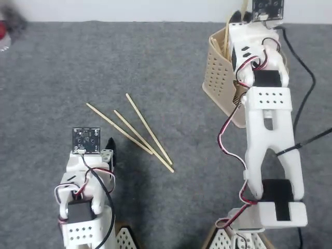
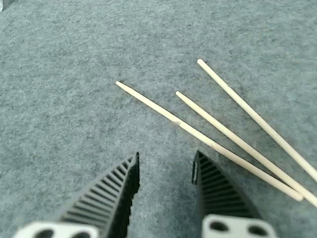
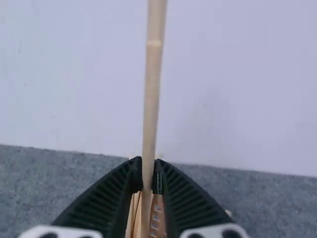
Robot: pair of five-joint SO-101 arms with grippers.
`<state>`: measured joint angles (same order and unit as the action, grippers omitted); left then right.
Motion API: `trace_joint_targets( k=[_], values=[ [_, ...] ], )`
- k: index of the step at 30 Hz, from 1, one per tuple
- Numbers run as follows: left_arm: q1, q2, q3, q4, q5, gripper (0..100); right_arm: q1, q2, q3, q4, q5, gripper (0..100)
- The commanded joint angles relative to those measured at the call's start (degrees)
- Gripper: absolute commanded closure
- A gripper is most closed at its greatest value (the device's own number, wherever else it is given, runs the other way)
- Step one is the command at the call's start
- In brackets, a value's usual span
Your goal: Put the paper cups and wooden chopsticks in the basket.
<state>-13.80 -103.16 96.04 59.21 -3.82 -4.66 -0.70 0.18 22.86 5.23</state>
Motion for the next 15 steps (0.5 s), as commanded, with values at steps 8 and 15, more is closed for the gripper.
trace_joint_targets(
  k=[8,15],
  values=[
    [0.44,-1.05,-0.57,-1.05,0.09,83,-0.48,-1.89,-3.43,4.44,-0.79,81.8],
    [0.44,-1.05,-0.57,-1.05,0.09,83,-0.31,-9.71,-3.34,7.69,-0.79,81.1]
  ],
)
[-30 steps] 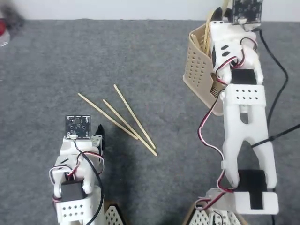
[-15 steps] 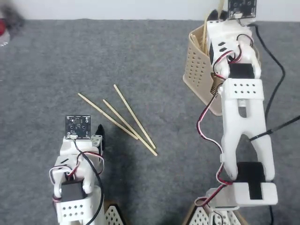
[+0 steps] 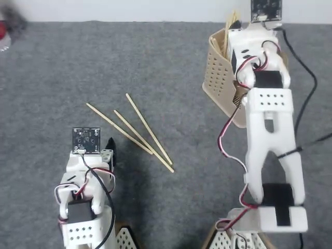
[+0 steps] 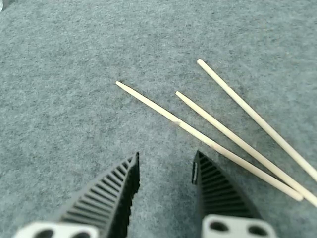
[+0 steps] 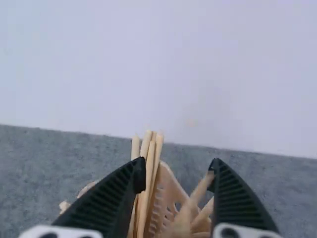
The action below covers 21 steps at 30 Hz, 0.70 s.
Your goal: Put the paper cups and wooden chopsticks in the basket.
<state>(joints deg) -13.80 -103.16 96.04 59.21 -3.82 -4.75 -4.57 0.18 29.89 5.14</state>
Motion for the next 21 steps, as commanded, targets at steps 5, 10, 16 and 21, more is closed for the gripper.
trace_joint_targets(
  k=[5,10,16,21],
  values=[
    [0.44,-1.05,-0.57,-1.05,0.09,83,-1.01,-12.26,-3.52,8.57,-0.62,81.5],
    [0.00,-1.05,-0.75,-1.05,0.44,83,-8.57,-16.13,-3.52,20.00,-0.18,81.8],
    [-3.34,-1.05,-1.45,-0.97,0.79,83,-22.20,-11.38,-2.02,31.34,-0.18,81.8],
    [-9.05,-1.05,-1.98,-1.05,4.48,83,-32.13,-0.40,-2.11,33.71,-0.26,81.8]
  ],
)
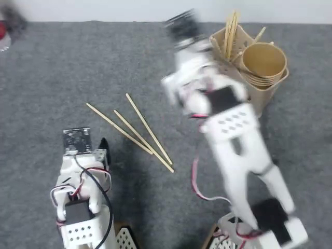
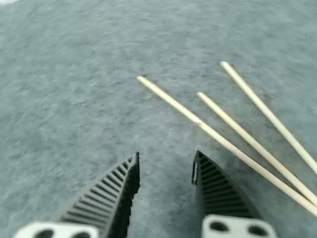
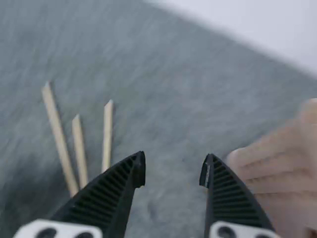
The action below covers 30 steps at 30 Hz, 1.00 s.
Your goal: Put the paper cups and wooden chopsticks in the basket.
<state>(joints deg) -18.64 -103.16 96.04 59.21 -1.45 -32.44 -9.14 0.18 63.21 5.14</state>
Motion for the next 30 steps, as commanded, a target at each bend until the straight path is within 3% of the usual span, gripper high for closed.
trace_joint_targets(
  k=[1,4,10,16,19,30],
  values=[
    [-5.54,-1.05,-2.07,-1.14,2.11,83,-5.41,6.55,-2.11,-0.75,-0.44,81.8],
    [-10.46,-1.05,-4.44,-1.58,-1.05,83,-6.99,12.88,-2.11,-4.26,-0.70,81.9],
    [-33.41,-1.05,-2.86,-1.58,-11.08,83,-10.51,22.81,-2.11,-8.22,-0.62,81.9],
    [-47.91,-1.05,-0.13,2.11,-20.22,83,-13.76,28.26,-2.20,-10.68,-0.35,81.9],
    [-50.37,-1.05,0.13,4.57,-24.18,83,-14.11,30.37,-2.29,-12.26,-0.26,81.9],
    [-48.88,-1.05,0.40,5.80,-24.44,83,-12.44,37.49,-3.43,-14.29,-0.09,81.9]
  ],
)
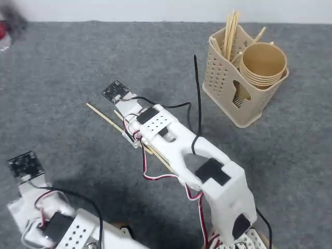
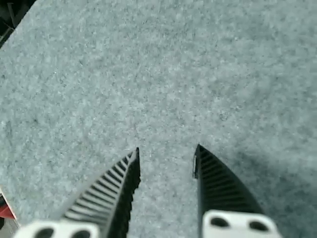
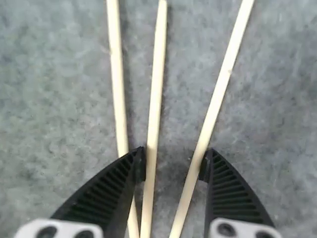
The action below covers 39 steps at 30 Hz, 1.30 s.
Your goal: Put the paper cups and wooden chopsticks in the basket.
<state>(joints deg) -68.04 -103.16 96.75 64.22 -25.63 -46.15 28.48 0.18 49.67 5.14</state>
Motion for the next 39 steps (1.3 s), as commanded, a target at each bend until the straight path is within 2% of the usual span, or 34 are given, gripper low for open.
trace_joint_targets(
  k=[1,7,9,11,14,17,25,39],
  values=[
    [0.53,-1.05,-0.31,0.79,-0.26,83,1.45,0.40,-4.31,-0.40,-0.09,81.9],
    [0.53,-1.05,-0.31,0.79,-0.26,83,0.48,4.26,-10.73,5.05,-0.09,82.4],
    [0.53,-1.05,-0.31,0.79,-0.26,83,0.22,5.67,-13.19,7.52,1.41,88.8],
    [0.53,-1.05,-0.31,0.79,-0.26,83,-0.04,7.16,-15.65,9.80,5.89,99.8],
    [0.53,-1.05,-0.31,0.79,-0.26,83,-0.92,9.63,-19.43,14.37,9.32,95.6],
    [0.53,-1.05,-0.31,0.79,-0.26,83,-1.01,11.74,-23.21,17.80,9.41,99.1],
    [0.53,-1.05,-0.31,0.79,-0.26,83,0.13,15.43,-30.68,24.13,9.49,99.2],
    [0.53,-1.05,-0.31,0.88,-0.26,83,11.12,-9.98,-66.02,44.53,9.49,99.2]
  ],
)
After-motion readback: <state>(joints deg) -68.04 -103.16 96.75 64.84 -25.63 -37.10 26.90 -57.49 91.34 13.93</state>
